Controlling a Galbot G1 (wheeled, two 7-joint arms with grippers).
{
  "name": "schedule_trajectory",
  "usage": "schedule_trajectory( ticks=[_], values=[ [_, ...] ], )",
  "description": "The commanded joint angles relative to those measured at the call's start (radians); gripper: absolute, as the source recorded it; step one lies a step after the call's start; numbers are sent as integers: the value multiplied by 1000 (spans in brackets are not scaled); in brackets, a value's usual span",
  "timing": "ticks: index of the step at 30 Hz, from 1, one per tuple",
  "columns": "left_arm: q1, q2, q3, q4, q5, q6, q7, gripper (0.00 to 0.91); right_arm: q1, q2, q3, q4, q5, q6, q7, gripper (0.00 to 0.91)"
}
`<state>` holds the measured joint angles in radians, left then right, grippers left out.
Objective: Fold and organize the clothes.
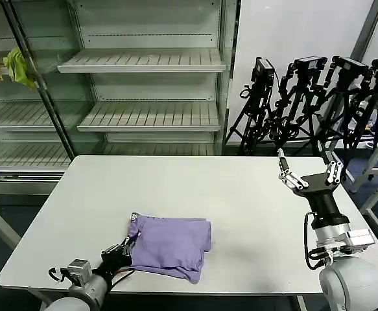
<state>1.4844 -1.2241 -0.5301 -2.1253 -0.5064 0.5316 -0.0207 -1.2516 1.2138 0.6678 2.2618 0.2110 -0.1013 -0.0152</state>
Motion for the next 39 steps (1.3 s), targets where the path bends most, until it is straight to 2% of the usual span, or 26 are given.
schedule_trajectory(
  ticks=[1,10,18,29,35,38,39],
  values=[
    [-24,55,-89,31,-55,6,0,10,7,-1,0,-1,3,0,0,907],
    [-43,187,-269,53,-154,30,-3,10,21,0,-13,-12,3,-1,-1,907],
    [-18,347,-436,92,-212,36,3,0,32,-2,-16,-22,5,-3,-1,907],
    [-14,533,-636,140,-172,43,16,0,47,1,-24,-58,10,7,-1,907],
    [-21,604,-662,88,-132,45,22,0,43,-6,-6,-67,21,15,-1,907],
    [-33,596,-606,34,-117,45,22,10,33,-5,2,-66,23,21,-1,907],
    [-37,575,-544,2,-113,45,22,10,27,-4,6,-66,22,24,-1,907]
  ],
)
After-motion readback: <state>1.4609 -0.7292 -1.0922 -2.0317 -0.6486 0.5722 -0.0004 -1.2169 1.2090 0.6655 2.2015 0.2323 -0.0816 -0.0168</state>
